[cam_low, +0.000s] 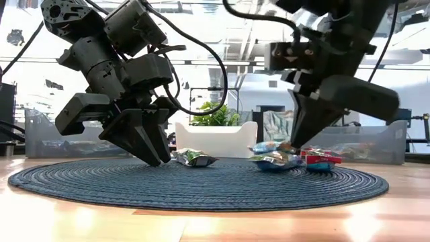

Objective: Pick and place Granola Bars by type
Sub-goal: Put the yellow granola bar into the right black bin

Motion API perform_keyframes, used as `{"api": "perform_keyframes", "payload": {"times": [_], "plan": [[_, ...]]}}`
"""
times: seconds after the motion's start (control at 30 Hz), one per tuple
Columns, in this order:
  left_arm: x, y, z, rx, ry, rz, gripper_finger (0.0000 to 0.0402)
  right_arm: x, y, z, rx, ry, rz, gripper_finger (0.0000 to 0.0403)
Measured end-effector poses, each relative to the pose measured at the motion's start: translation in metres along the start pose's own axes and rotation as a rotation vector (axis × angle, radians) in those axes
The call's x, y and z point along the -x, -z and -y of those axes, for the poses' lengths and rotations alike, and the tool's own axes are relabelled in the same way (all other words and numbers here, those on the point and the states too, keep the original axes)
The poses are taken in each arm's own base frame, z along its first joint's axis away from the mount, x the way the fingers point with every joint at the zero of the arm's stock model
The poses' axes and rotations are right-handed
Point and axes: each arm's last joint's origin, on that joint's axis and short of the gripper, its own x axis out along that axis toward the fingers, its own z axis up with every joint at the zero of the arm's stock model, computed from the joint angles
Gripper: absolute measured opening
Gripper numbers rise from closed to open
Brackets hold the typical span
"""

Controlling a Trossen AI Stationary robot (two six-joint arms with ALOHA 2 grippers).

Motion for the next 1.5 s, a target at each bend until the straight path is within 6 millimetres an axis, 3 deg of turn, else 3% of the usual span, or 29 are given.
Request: {"api": "perform_keyframes", "payload": {"times": [0.17, 0.57, 0.77, 1.2, 1.5], "plan": [[0.0, 0.0, 0.0, 0.0, 0.0, 0.0, 0.0107, -0.004, 0.0, 0.005, -0.027, -0.013, -0.005, 0.0013], [0.0, 0.0, 0.0, 0.0, 0.0, 0.0, 0.0107, -0.003, 0.0, 0.004, -0.004, -0.013, -0.004, 0.0136], [0.0, 0.0, 0.0, 0.0, 0.0, 0.0, 0.0107, 0.001, -0.005, 0.006, 0.004, 0.037, 0.012, 0.0175], [0.0, 0.0, 0.0, 0.0, 0.0, 0.001, 0.0107, -0.007, -0.012, 0.009, 0.032, 0.037, 0.045, 0.0172], [0.0, 0.0, 0.0, 0.0, 0.0, 0.001, 0.0107, -0.015, -0.008, 0.017, 0.011, 0.045, 0.03, 0.0149]]}}
